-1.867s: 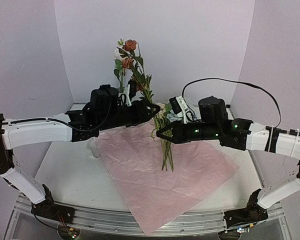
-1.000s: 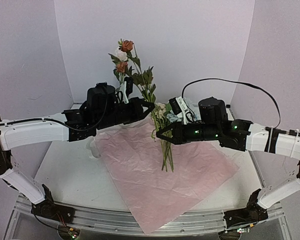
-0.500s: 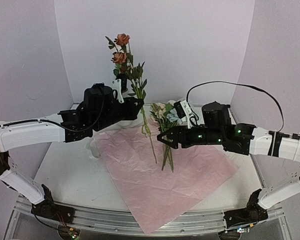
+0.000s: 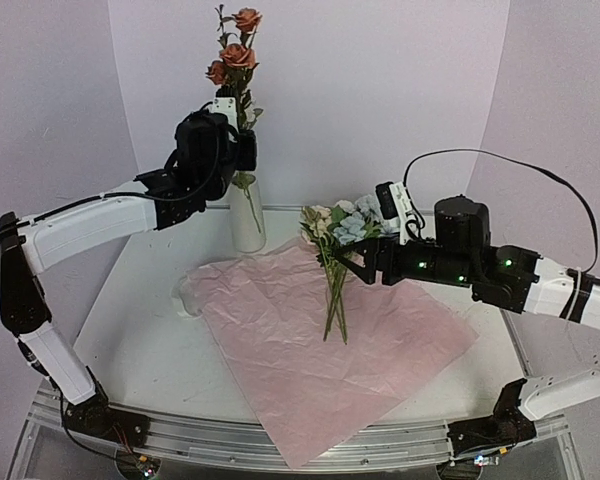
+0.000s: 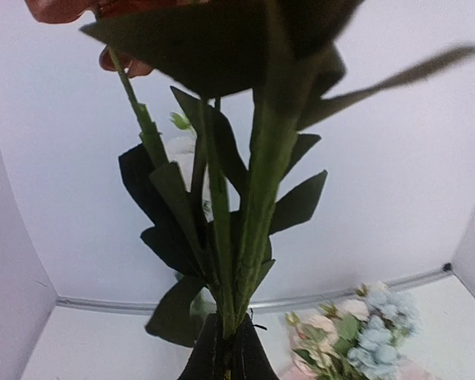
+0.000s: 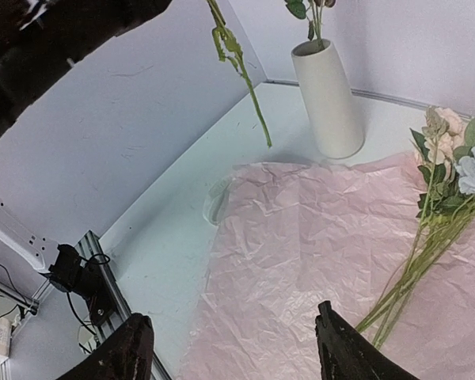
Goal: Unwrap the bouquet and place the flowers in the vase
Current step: Insert the fake flower into the vase.
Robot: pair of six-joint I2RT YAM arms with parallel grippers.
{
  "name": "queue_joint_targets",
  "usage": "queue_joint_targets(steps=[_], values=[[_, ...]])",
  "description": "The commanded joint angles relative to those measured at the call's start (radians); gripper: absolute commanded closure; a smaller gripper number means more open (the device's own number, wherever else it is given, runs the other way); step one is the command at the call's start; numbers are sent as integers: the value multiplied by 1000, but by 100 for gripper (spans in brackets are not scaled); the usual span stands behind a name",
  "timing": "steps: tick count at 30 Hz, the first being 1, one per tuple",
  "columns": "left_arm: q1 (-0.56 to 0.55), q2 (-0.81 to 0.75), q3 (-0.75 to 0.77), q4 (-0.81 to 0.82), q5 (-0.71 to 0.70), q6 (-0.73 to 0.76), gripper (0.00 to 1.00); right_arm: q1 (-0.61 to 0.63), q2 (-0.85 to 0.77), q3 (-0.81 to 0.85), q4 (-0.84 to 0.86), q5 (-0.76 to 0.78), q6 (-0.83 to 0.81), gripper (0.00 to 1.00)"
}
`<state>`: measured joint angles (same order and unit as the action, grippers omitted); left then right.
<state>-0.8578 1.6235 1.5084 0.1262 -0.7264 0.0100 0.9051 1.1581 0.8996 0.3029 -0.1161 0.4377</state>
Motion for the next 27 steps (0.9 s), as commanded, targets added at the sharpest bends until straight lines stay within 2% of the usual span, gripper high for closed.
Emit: queue_joint_targets(steps=[1, 4, 12, 21, 27], values=[[120, 60, 138, 56, 30, 58, 100, 6, -60, -10, -6, 56, -47, 30], [154, 120, 230, 81, 50, 88, 100, 5, -91, -20, -25, 72, -67, 30], [175, 264, 398, 189, 63, 328, 100, 6, -163, -39, -53, 148, -104, 25], [197, 391, 525, 265, 58, 442, 100, 6, -158, -35, -61, 147, -115, 25], [215, 460, 558, 315, 50, 477, 100, 6, -162, -30, -66, 151, -121, 25]])
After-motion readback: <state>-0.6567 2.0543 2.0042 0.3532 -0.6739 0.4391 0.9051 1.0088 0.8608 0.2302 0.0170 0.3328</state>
